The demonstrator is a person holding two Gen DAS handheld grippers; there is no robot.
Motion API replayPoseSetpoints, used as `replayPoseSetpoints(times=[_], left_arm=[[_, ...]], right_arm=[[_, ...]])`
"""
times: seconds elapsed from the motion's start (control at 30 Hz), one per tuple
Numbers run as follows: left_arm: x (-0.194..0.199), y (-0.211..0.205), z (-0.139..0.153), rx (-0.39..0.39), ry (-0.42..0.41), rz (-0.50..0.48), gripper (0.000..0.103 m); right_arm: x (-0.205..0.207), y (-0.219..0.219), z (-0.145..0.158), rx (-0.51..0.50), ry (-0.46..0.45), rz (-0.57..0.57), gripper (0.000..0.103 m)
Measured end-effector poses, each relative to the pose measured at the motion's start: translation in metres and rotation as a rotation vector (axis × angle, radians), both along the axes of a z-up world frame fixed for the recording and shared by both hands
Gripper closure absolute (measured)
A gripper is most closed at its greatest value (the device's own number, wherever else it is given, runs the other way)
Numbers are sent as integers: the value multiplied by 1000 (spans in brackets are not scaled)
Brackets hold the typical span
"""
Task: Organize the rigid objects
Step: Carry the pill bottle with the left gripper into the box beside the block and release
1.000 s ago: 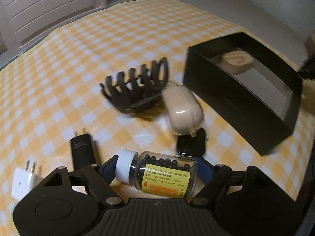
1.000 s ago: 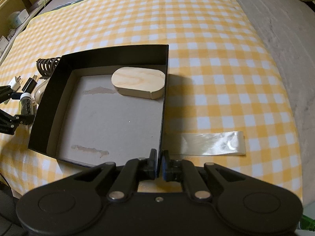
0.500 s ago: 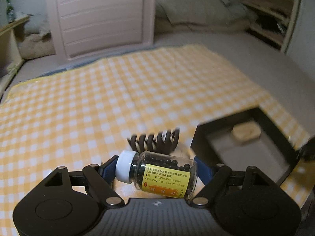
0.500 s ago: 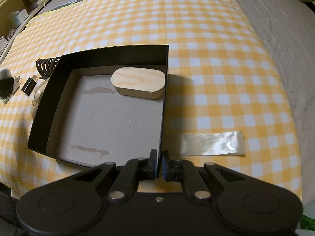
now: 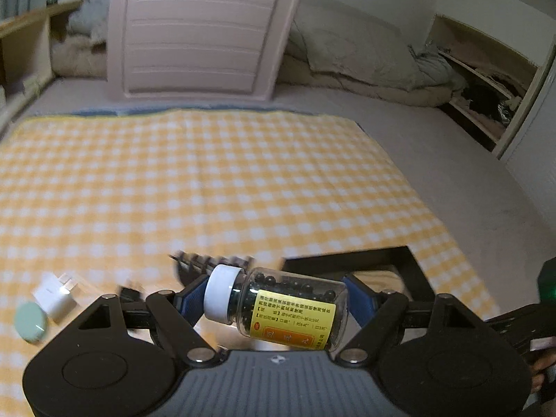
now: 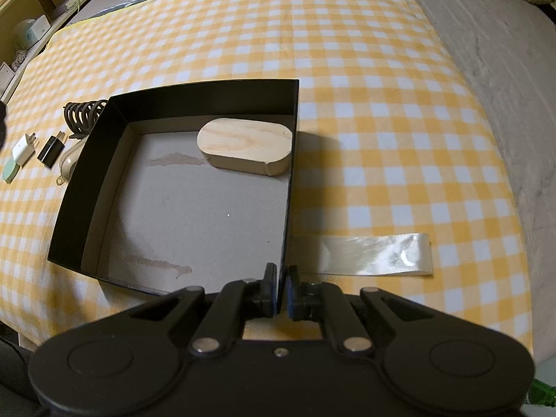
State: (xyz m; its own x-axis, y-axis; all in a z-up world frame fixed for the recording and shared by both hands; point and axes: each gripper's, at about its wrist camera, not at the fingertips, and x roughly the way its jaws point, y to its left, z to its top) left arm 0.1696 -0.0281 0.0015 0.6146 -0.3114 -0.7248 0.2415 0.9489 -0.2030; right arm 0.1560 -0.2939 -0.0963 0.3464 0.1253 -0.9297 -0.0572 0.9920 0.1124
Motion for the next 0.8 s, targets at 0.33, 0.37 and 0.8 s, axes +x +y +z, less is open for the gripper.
replayPoseSetpoints(times=[0.33, 0.37, 0.8], left_arm=[[36, -71, -47, -136, 243, -37, 22], [38, -80, -52, -141, 261, -32, 22], [63, -150, -116, -170, 402, 17, 22]], right_arm=[[-1, 0, 0, 5, 3, -3, 97], [-2, 0, -1, 7, 3, -4, 97], [-1, -1, -2, 25, 17, -6, 96]])
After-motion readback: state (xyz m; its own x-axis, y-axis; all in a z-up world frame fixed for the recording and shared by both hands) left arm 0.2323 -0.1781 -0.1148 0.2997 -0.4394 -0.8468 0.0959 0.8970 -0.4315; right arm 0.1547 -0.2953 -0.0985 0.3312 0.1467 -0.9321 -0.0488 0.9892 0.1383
